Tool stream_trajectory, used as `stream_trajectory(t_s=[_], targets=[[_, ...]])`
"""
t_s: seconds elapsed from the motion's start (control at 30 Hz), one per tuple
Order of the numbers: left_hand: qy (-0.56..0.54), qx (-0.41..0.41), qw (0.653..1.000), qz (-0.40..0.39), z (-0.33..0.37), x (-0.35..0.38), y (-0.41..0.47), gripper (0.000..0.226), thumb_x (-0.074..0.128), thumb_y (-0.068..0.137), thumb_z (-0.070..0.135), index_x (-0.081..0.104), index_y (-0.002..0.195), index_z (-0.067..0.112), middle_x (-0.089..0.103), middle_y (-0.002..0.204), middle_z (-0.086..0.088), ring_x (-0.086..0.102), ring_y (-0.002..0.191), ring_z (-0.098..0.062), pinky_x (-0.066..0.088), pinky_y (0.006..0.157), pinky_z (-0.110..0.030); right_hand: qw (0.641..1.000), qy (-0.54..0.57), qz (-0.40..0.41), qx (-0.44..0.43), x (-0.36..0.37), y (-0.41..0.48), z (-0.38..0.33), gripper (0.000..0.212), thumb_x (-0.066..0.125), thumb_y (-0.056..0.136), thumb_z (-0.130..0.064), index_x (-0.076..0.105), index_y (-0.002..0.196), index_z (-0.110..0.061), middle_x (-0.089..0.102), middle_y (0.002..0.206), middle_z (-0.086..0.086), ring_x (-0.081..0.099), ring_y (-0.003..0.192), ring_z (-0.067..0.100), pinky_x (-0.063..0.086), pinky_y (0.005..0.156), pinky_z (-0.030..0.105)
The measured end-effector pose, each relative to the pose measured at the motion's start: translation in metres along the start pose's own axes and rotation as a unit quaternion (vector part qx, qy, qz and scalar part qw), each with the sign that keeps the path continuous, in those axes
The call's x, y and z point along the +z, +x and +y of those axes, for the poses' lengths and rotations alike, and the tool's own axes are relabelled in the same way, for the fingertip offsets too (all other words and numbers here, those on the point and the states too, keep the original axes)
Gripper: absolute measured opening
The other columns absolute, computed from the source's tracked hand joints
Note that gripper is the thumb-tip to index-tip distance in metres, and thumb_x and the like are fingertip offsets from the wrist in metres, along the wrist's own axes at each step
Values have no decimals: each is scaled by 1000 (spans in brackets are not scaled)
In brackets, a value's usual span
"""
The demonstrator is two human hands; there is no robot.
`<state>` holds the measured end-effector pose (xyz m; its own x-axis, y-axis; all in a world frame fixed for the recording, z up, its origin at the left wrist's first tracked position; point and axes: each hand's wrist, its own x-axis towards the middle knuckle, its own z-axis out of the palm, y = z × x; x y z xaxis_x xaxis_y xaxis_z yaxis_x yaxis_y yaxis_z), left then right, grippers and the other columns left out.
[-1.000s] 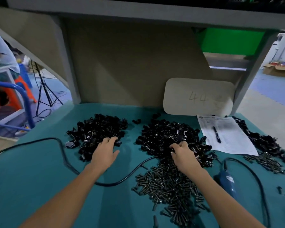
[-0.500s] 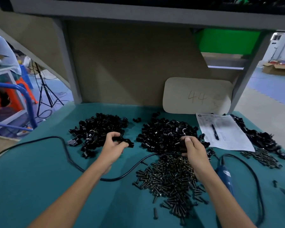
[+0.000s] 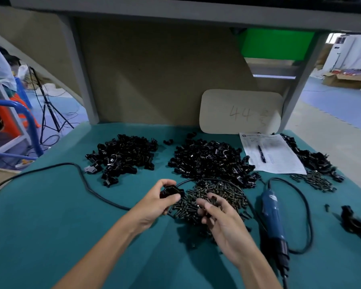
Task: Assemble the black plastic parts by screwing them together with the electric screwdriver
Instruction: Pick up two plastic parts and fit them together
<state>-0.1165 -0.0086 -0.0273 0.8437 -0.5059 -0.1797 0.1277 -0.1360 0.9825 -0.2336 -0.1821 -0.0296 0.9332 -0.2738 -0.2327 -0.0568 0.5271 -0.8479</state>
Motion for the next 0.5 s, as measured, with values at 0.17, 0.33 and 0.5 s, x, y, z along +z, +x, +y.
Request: stream_trajectory(t_s=[0.17, 0.33, 0.5], targets=[[83, 53, 995, -22, 10, 4, -9, 19, 61, 101, 29, 60, 118, 22, 74, 95, -1, 65, 73, -4, 52, 65, -20, 999, -19, -31, -39, 4, -7, -5, 28, 58, 100, -5, 64, 127, -9, 70, 104, 8, 68, 95, 18, 60, 86, 29], [87, 81, 992, -34, 13, 8, -12, 30, 62, 100, 20, 55, 129, 26, 70, 106, -5, 69, 83, -6, 57, 80, -24, 986, -132, -22, -97, 10, -10, -6, 31, 63, 100, -9, 64, 126, -25, 76, 107, -2, 70, 99, 10, 57, 81, 24], [63, 90, 993, -37, 18, 11, -15, 36, 72, 93, 15, 47, 118, 20, 73, 108, -6, 70, 93, -13, 55, 86, -29, 977, -164, 7, -133, 14, -9, -7, 24, 65, 99, -11, 67, 120, -23, 76, 110, -1, 68, 87, 6, 56, 73, 24]])
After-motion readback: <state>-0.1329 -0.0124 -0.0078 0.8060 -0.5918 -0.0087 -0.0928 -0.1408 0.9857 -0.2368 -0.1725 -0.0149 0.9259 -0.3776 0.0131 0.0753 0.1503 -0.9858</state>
